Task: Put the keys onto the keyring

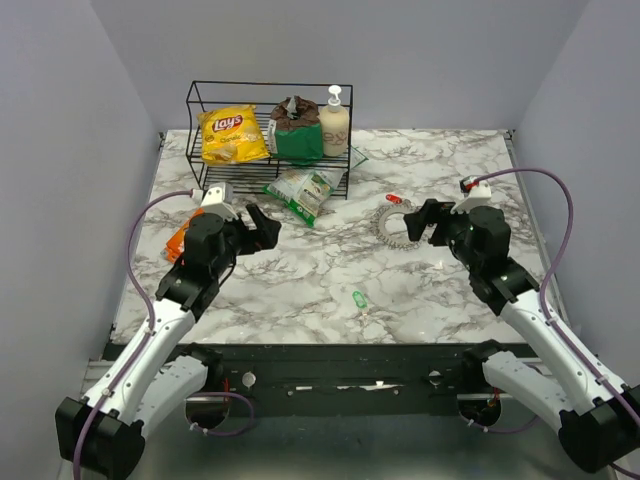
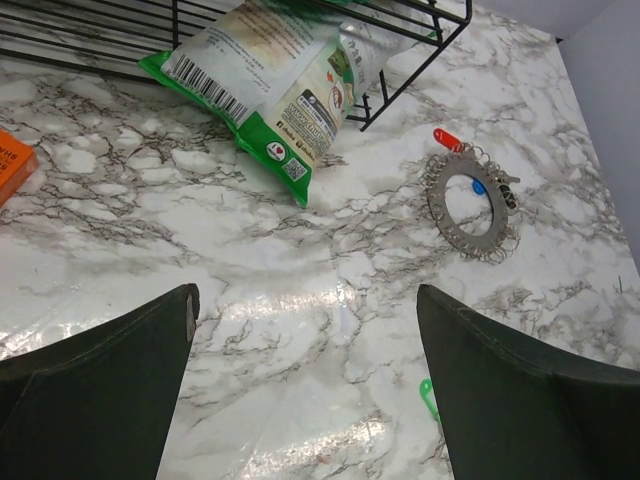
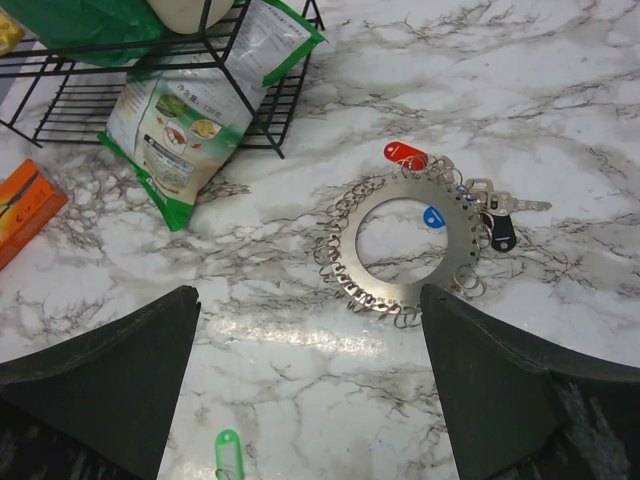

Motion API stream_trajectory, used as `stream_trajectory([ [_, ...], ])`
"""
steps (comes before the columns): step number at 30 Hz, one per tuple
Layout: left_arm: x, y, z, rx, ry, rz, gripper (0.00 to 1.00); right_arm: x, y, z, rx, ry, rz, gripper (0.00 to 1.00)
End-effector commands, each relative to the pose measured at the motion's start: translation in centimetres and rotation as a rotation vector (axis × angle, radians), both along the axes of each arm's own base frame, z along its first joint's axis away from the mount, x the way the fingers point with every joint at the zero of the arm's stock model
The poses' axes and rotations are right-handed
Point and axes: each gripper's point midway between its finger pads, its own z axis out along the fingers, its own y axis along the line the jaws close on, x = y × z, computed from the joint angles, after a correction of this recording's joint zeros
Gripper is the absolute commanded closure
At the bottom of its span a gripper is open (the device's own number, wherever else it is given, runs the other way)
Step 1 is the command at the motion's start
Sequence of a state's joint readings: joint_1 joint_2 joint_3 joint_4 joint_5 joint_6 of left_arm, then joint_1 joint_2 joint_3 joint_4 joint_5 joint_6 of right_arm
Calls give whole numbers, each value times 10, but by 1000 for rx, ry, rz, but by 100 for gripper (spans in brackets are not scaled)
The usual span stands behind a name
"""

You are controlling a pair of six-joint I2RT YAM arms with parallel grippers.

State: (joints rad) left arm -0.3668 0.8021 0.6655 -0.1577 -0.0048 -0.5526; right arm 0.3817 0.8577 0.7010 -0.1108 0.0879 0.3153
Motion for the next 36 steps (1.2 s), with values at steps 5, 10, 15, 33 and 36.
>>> stream_trajectory([
  [5, 8, -18, 21, -45, -49, -71, 1, 4, 4, -20, -14, 85, 1, 0],
  [10, 16, -40, 16, 31, 2, -92, 1, 6, 2, -29, 13, 123, -19, 0],
  [15, 27, -74, -4, 145, 135, -111, 1, 10, -10, -44, 28, 184, -42, 0],
  [33, 3, -161, -48, 169, 289, -369, 1, 18, -22, -118, 48, 406, -70, 25],
  [36, -1, -163, -51, 165, 303, -395, 1, 20, -16, -128, 59, 434, -50, 28],
])
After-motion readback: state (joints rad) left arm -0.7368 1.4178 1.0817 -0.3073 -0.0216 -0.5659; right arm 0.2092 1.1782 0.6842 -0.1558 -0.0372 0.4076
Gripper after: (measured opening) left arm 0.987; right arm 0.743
